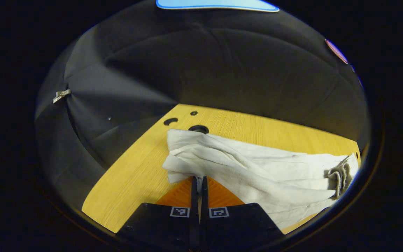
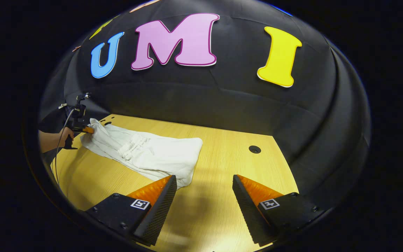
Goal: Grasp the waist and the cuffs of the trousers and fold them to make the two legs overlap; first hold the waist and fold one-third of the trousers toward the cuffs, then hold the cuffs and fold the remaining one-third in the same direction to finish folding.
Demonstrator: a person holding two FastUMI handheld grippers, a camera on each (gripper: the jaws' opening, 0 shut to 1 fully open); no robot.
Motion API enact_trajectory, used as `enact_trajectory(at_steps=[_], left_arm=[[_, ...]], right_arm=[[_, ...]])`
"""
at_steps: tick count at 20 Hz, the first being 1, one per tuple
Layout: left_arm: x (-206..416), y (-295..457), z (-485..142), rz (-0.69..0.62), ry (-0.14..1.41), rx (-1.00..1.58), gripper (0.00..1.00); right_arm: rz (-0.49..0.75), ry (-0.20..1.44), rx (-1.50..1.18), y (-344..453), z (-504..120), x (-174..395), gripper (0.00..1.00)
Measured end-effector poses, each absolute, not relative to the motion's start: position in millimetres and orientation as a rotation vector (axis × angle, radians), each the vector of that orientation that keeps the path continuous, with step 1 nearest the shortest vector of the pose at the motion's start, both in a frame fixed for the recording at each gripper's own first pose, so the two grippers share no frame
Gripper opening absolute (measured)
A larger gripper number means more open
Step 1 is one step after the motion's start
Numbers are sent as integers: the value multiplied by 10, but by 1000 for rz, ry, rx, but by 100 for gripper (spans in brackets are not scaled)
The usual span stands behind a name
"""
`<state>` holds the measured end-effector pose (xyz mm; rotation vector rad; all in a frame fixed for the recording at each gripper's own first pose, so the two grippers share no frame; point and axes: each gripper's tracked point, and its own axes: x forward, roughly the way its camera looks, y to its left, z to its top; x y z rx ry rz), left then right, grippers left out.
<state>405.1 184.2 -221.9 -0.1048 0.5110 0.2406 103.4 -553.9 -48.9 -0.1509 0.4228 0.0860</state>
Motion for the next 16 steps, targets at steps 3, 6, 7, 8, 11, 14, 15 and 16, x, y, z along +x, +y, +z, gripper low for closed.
enact_trajectory(at_steps=[3,6,7,8,11,14,15,16], left_arm=[[3957,1680,-1907,201,481,-128,6],[3919,1494,-1571,173,445,-153,6],[3908,1420,-1465,165,437,-155,6],[3902,1335,-1338,150,428,-151,6],[3910,987,-971,108,394,-115,6],[3964,460,-598,42,351,-142,6],[3951,319,-519,37,353,-124,6],[3937,218,-433,34,351,-83,6]], right_arm=[[76,409,-145,-5558,-456,1016,98],[68,395,-131,-5592,-407,938,98],[67,388,-122,-5582,-390,916,98],[67,382,-117,-5571,-372,889,98],[77,358,-131,-5551,-341,820,98],[71,349,-147,-5617,-355,778,98],[70,350,-129,-5617,-359,761,98],[78,354,-94,-5594,-367,741,98]])
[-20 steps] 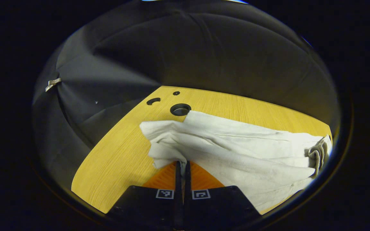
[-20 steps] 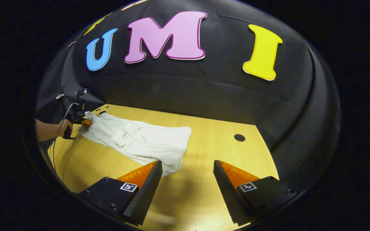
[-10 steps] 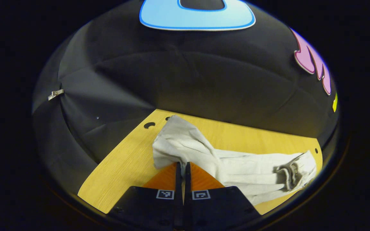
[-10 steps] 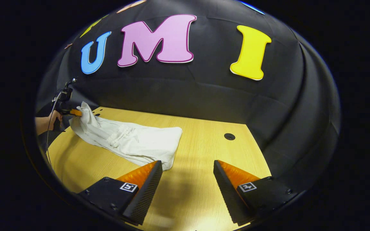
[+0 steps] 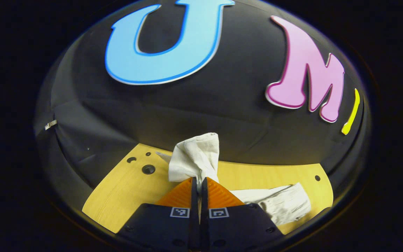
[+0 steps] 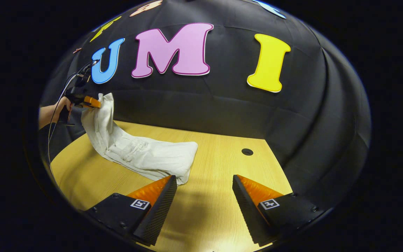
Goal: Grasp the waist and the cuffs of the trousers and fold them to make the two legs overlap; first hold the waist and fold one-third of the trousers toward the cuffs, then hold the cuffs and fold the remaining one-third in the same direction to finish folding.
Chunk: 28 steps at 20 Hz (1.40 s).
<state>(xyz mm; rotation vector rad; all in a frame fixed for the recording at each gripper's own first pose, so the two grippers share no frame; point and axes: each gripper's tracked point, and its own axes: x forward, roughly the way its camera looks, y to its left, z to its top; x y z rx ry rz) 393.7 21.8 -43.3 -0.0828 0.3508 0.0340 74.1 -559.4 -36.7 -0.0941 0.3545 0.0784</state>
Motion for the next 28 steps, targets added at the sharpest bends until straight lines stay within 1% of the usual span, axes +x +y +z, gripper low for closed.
enact_trajectory(at_steps=[2,4,6,11,19,21,24,25,27,28], left_arm=[[3961,-79,-330,-10,341,-28,6],[3950,-467,-255,-63,334,-13,6],[3910,-764,-225,-90,330,26,6],[3832,-1619,-260,-192,317,20,6],[3632,-2916,-620,-387,396,28,6],[3565,-3110,-795,-411,423,37,6],[3396,-3254,-1125,-410,482,1,6],[3321,-3279,-1204,-415,497,-8,14],[3233,-3257,-1307,-419,505,-9,22],[3182,-3232,-1298,-422,499,-13,35]], right_arm=[[94,357,-34,-5541,-361,693,98],[86,354,-36,-5573,-369,634,98],[97,345,-39,-5549,-346,562,98],[95,347,-14,-5547,-373,357,98],[-3,348,75,-5943,-422,-25,98],[-33,336,84,-6044,-404,-75,98],[-70,316,95,-6156,-368,-180,99],[-82,312,97,-6190,-359,-211,99],[-96,306,91,-6214,-312,-320,99],[-103,304,84,-6223,-290,-384,99]])
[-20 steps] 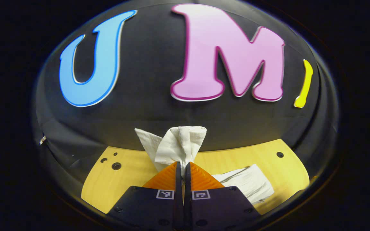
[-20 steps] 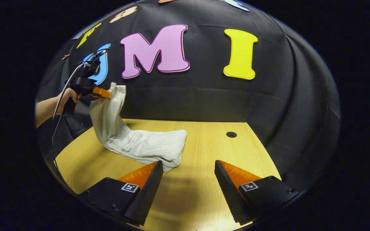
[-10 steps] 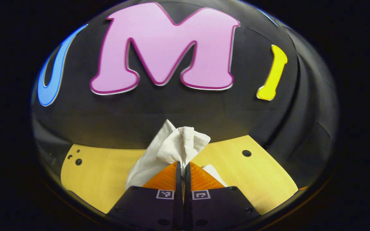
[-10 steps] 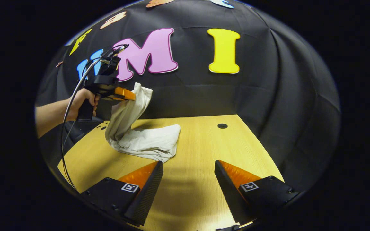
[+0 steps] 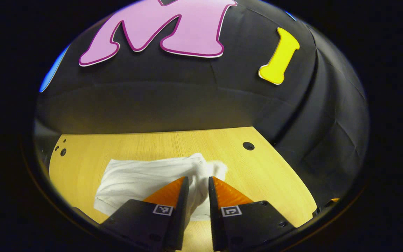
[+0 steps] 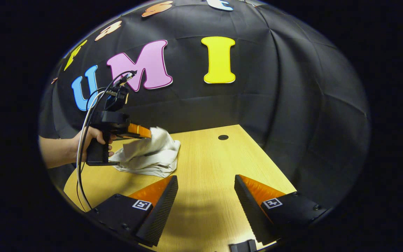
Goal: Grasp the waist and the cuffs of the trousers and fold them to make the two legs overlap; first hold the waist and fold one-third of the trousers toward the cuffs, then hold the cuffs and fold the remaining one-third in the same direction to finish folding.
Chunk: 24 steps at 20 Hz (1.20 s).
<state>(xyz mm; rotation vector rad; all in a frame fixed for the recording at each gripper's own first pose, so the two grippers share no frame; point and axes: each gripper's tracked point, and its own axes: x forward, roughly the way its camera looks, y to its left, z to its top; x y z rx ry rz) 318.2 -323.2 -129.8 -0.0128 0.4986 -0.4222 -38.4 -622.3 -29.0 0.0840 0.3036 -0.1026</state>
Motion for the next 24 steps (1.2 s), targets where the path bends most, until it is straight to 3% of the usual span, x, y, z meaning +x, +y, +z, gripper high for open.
enact_trajectory(at_steps=[1,3,4,5,8,9,16,21,24], left_arm=[[3080,-3206,-1277,-442,498,-23,38],[2866,-3075,-1182,-450,488,-49,55],[2739,-2971,-1091,-444,468,-70,70],[2573,-2849,-976,-445,435,-90,79],[1991,-2330,-644,-421,330,-79,87],[1770,-2148,-571,-422,310,-62,96],[269,-839,-465,-230,201,-98,97],[-601,-242,-1087,-58,309,-152,97],[-930,-140,-1224,-55,331,-199,98]], right_arm=[[-108,302,76,-6223,-264,-454,99],[-116,302,61,-6204,-205,-620,99],[-119,302,54,-6172,-182,-686,99],[-122,306,48,-6134,-158,-745,99],[-117,326,24,-5942,-78,-1010,99],[-113,327,21,-5861,-28,-1101,99],[-76,288,-21,-5166,339,-1699,99],[-52,220,26,-4704,439,-2019,98],[-1,240,29,-4353,374,-2209,99]])
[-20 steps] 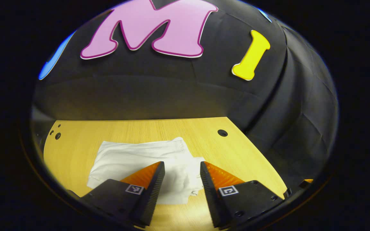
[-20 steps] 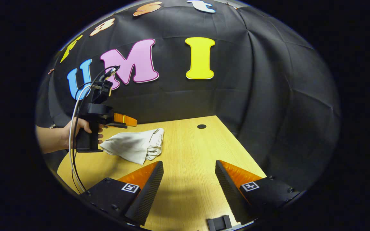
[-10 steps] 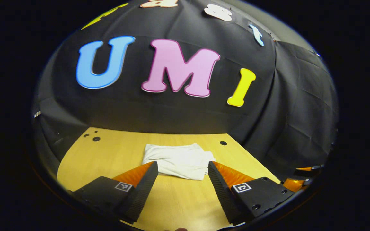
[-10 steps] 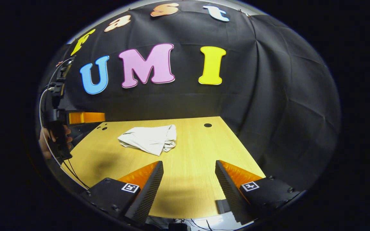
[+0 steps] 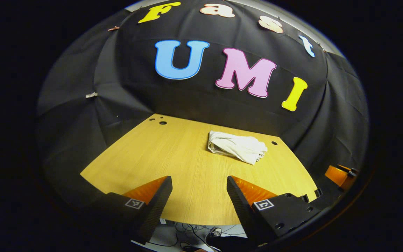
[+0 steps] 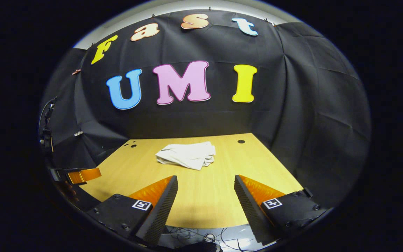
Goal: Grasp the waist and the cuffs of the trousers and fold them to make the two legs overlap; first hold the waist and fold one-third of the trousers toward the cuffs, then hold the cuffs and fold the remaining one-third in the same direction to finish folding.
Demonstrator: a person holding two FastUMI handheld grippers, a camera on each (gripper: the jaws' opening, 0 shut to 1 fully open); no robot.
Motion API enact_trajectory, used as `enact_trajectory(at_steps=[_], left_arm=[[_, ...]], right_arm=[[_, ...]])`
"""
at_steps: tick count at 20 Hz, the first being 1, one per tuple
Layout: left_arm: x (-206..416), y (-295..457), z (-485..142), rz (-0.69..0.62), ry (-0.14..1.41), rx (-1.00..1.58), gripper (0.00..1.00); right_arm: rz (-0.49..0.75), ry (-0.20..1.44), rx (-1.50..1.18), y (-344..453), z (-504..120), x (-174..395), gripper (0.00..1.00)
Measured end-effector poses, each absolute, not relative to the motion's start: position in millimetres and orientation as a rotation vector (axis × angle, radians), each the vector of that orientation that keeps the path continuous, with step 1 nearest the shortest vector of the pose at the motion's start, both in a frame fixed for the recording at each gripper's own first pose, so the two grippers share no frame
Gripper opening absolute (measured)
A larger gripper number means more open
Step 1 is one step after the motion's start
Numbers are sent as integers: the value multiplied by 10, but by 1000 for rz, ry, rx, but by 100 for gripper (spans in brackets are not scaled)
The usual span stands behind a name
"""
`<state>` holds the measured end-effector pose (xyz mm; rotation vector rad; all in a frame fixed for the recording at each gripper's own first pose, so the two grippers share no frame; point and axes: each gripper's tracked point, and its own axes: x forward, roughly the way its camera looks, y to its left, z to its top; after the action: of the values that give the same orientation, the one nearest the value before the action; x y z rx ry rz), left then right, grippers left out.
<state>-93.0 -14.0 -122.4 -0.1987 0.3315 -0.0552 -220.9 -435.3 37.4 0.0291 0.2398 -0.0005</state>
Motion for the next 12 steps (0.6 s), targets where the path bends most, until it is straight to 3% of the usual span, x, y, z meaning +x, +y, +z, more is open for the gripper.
enact_trajectory(at_steps=[6,12], left_arm=[[-1211,-23,-1165,-105,310,-140,98],[-1190,-57,-1191,-158,334,-170,98]], right_arm=[[72,221,-39,-3979,383,-2377,98],[51,258,-30,-3974,299,-2416,98]])
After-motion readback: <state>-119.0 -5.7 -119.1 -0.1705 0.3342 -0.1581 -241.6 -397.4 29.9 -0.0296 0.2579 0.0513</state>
